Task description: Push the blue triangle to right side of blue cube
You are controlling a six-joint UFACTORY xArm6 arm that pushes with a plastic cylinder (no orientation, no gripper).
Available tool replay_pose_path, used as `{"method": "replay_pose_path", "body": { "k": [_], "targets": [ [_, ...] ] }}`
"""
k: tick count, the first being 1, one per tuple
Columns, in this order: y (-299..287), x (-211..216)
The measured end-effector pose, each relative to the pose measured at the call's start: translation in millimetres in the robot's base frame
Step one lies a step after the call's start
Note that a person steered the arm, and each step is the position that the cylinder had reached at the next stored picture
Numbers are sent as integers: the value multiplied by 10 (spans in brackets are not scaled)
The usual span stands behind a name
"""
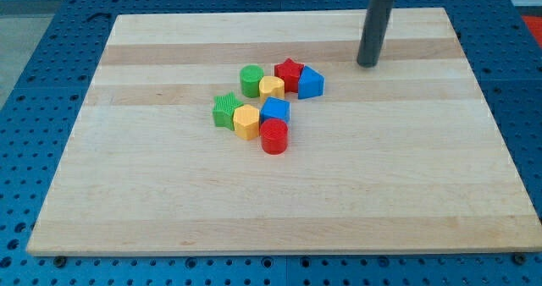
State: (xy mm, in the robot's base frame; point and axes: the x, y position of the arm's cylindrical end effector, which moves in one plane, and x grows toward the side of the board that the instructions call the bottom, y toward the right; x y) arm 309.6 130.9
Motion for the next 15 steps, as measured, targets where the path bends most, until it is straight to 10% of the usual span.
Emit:
{"method": "replay_pose_path", "body": {
  "k": [3, 15],
  "targets": [
    [-1170, 144],
    [-618, 1032]
  ]
}}
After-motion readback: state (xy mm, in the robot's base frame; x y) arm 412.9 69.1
